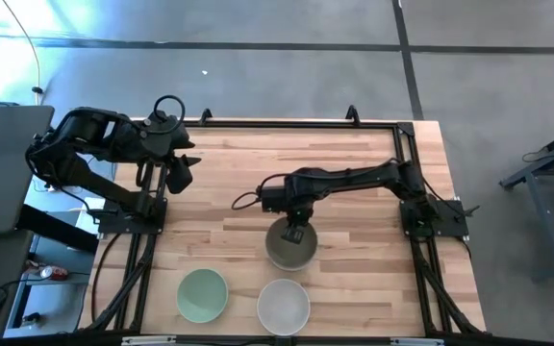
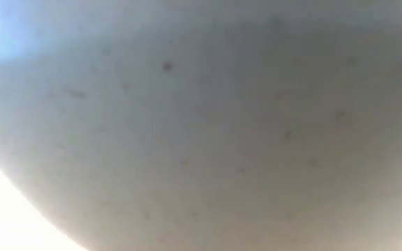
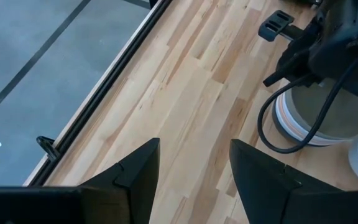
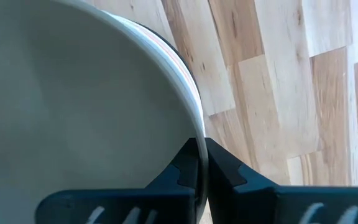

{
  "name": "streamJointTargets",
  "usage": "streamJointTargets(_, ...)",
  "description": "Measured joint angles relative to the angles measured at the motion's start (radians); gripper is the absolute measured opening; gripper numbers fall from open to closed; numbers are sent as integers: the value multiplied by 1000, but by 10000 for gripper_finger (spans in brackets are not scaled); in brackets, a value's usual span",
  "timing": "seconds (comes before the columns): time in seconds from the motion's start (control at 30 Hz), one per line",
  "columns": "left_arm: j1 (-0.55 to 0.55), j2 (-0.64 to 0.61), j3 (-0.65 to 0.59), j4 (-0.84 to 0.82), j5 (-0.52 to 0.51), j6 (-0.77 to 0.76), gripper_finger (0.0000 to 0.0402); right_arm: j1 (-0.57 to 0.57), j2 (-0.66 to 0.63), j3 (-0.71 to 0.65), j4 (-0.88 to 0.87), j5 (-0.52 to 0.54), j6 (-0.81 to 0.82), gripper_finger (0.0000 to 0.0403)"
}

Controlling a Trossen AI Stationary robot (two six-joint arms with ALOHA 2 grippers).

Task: Nest bowls inside each other
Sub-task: Stack the gray bowl on top of the white bowl, then stack the blue bowl on top of the gray bowl

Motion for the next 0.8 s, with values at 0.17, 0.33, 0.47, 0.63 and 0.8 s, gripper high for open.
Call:
streamJointTargets(0.17, 0, 0, 0, 0, 0, -4, 184, -1, 23, 1, 2, -13, -25, 0)
streamJointTargets(0.33, 0, 0, 0, -1, 2, -11, 184, 0, 21, 1, 22, -10, -16, 2)
streamJointTargets(0.47, 0, 0, 0, -2, 2, -19, 184, 0, 21, 1, 13, -9, -14, 32)
streamJointTargets(0.63, 0, 0, 0, -2, 2, -19, 184, 10, 21, 1, 12, -2, -16, 112)
streamJointTargets(0.8, 0, 0, 0, -2, 2, -19, 184, 16, 17, 1, 9, -11, -14, 182)
